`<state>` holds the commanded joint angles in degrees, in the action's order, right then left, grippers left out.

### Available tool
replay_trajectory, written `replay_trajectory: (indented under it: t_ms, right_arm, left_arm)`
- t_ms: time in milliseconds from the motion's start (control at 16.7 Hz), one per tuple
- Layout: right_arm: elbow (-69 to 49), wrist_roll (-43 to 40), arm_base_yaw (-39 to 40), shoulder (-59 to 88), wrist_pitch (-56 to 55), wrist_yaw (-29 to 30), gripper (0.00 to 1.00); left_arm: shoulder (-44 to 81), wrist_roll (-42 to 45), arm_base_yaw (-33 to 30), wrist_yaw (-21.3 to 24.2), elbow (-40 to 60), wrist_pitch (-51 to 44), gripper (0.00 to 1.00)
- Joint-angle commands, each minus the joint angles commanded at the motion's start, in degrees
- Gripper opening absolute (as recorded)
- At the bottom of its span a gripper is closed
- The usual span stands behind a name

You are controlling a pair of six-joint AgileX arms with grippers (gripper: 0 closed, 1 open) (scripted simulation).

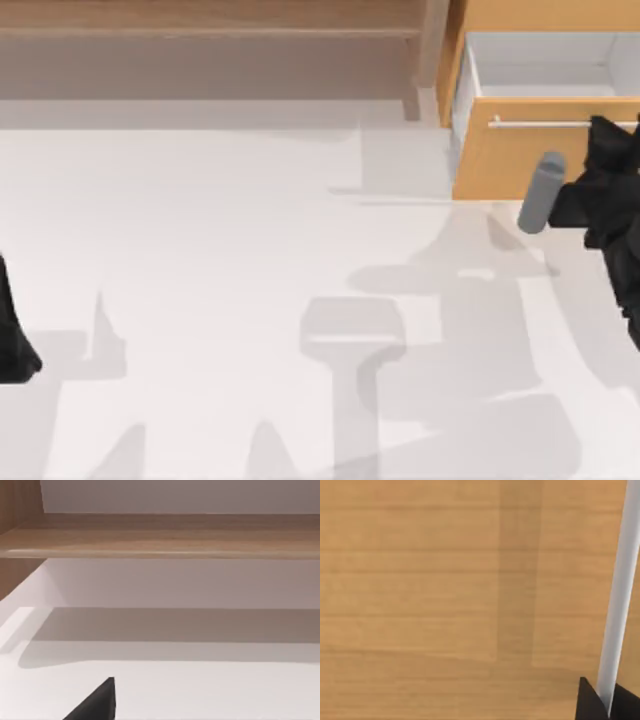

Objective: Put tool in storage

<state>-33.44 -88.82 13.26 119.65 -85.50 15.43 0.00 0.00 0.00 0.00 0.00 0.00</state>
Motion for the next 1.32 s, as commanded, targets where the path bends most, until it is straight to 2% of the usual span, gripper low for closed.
replay_trajectory:
  t_ms: [540,1020,1320]
  right_arm:
    - [4.58,-0.17,1.09,-1.67,-3.09,0.77,0.0]
    - [17.24,-0.07,4.76,-5.02,-12.03,4.6,0.0]
    - [17.87,-0.05,4.95,-5.22,-12.51,4.79,0.0]
  left_arm:
    - [0.0,0.0,0.0,0.0,0.0,0.0,1.0]
    - [0.0,0.0,0.0,0.0,0.0,0.0,1.0]
    - [0.0,0.0,0.0,0.0,0.0,0.0,1.0]
